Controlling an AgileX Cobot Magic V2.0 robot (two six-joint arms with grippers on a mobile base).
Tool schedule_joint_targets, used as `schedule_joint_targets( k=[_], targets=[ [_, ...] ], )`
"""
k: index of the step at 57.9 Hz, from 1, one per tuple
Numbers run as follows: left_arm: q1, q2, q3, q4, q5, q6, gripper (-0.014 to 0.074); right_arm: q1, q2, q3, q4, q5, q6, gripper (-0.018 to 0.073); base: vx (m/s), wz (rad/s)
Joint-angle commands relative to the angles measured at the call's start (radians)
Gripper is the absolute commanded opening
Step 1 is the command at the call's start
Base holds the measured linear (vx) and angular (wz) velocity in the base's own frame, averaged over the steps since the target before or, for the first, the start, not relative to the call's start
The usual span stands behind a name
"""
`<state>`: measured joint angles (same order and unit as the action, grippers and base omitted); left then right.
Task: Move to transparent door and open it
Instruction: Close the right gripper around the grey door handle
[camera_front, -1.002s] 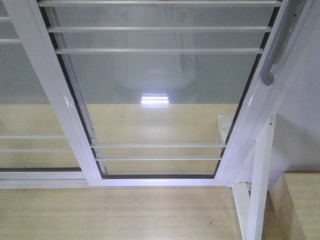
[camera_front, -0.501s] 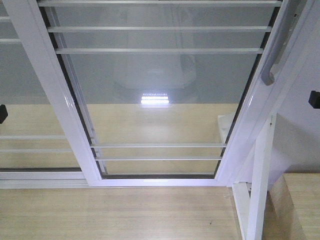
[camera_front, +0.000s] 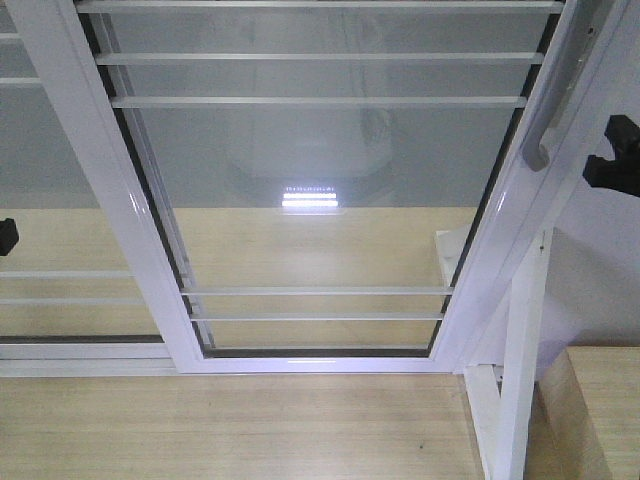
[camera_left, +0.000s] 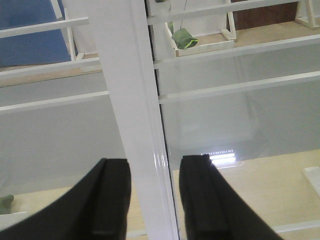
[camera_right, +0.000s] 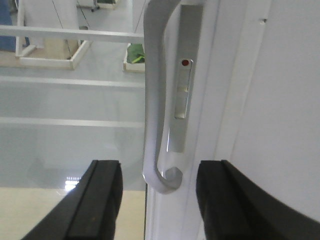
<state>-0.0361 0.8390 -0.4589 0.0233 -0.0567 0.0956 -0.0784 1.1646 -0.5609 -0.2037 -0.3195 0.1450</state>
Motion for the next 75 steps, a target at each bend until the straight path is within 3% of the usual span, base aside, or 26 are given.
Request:
schedule_joint_targets(
  k=[1, 33, 62, 75],
  targets=[
    [-0.005, -0.002, -0.034, -0.003, -0.081, -0.007, 0.0395, -0.003, 0.067, -0.068, -0.004, -0.182, 0.001, 0.0429, 0.00, 0.00],
    [-0.005, -0.002, -0.034, -0.003, -0.051, -0.007, 0.0395, -0.003, 0.440, -0.449, -0.027, -0.217, 0.007, 0.0429, 0.00, 0.00],
    [-0.005, -0.002, -0.034, -0.003, -0.043, -0.007, 0.0395, -0.003, 0.611, -0.618, -0.031, -0.217, 0.014, 0.0427, 0.00, 0.00],
    [-0.005, -0.002, -0.034, -0.003, -0.043, -0.007, 0.0395, -0.001, 0.624, -0.632, -0.171, -0.242, 0.167, 0.0427, 0.00, 0.00]
  ],
)
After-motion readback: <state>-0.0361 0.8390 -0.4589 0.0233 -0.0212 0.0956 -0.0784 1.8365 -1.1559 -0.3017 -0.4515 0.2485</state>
